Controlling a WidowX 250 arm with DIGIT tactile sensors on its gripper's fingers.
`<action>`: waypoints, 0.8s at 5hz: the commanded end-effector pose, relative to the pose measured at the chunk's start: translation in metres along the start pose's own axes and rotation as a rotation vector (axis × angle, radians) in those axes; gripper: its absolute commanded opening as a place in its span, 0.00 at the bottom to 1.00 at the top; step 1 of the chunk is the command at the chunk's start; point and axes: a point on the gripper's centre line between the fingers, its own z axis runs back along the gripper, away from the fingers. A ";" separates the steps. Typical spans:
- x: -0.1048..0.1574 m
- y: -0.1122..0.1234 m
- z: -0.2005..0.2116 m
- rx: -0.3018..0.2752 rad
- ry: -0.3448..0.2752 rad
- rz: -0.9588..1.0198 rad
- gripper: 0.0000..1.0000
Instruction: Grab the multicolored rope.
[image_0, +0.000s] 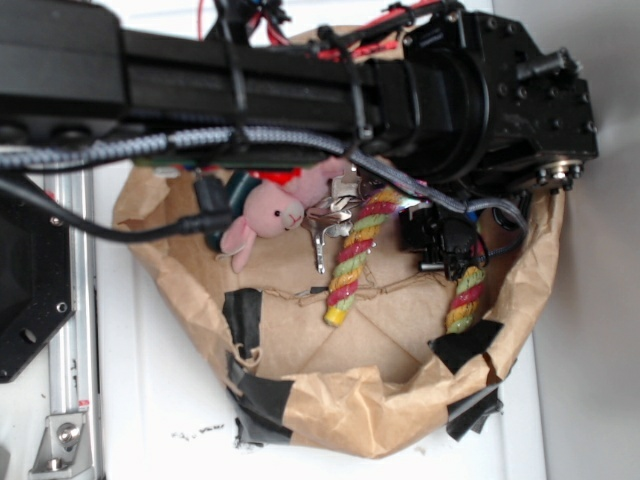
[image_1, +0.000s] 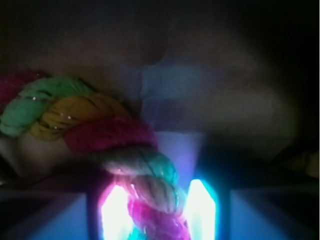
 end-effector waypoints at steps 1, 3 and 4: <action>-0.037 -0.012 0.069 0.019 -0.246 0.002 0.00; -0.065 -0.012 0.165 0.002 -0.317 0.017 0.00; -0.066 -0.025 0.169 0.010 -0.307 0.003 0.00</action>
